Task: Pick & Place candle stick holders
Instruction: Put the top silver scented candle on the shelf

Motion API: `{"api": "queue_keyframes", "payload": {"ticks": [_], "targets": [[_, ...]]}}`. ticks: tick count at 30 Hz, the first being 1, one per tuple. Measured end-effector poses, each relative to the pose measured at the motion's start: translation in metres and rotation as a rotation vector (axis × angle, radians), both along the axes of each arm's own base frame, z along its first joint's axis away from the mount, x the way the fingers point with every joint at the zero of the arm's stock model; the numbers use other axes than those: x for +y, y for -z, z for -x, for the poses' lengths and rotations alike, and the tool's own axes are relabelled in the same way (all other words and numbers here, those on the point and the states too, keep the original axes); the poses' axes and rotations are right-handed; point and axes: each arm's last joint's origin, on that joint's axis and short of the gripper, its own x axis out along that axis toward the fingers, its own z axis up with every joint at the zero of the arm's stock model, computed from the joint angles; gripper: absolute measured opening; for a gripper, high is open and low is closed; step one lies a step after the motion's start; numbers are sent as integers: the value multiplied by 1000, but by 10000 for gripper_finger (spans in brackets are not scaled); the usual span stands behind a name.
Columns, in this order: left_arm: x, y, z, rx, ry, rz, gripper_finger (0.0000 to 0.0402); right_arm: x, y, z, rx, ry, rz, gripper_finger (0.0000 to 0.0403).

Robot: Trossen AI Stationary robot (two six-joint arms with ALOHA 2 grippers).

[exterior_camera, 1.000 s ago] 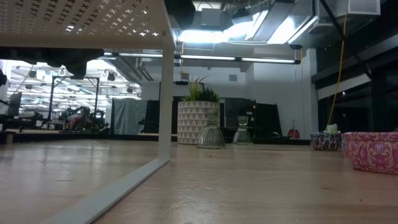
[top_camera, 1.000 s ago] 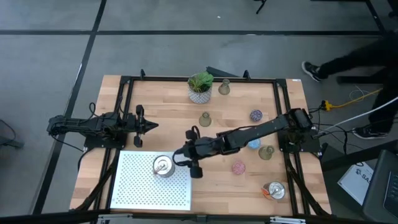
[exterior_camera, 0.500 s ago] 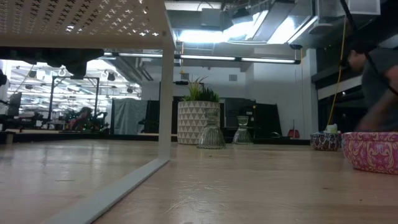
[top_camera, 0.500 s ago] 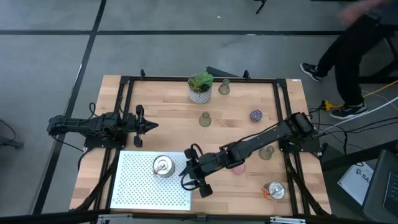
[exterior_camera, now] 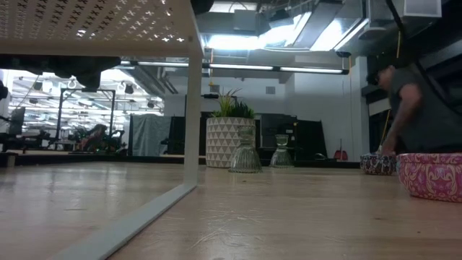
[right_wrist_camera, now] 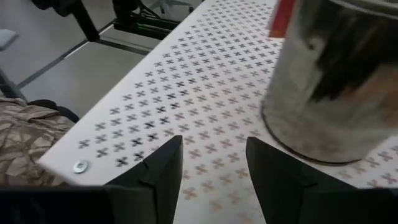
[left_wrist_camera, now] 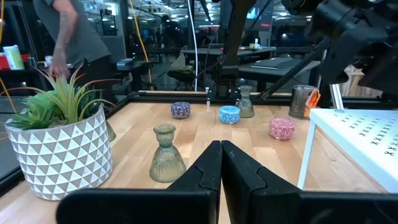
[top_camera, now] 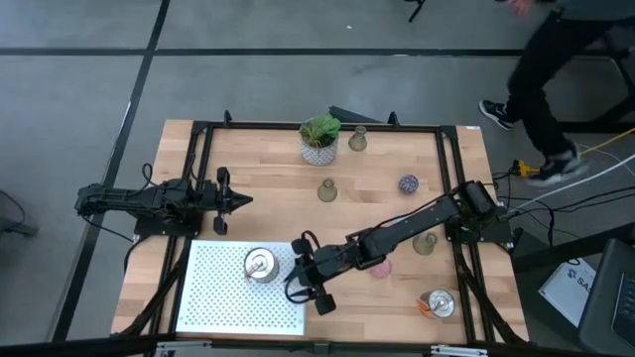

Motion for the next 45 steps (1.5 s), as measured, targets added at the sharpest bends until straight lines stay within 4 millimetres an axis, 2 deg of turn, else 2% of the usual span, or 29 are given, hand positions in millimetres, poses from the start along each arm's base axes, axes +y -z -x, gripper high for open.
{"api": "queue_keyframes", "payload": {"ticks": [8, 20, 27, 32, 45], "targets": [[0, 0, 0, 0, 0, 0, 4, 7, -2, 2, -20, -24, -2, 179], [0, 0, 0, 0, 0, 0, 4, -25, -2, -11, -16, 96, -12, 170], [0, 0, 0, 0, 0, 0, 4, -26, -5, -13, -74, 168, 30, 156], [0, 0, 0, 0, 0, 0, 4, -26, 3, -18, -85, 173, 27, 153], [0, 0, 0, -2, 0, 0, 4, -32, 19, -49, -98, 203, 28, 153]]}}
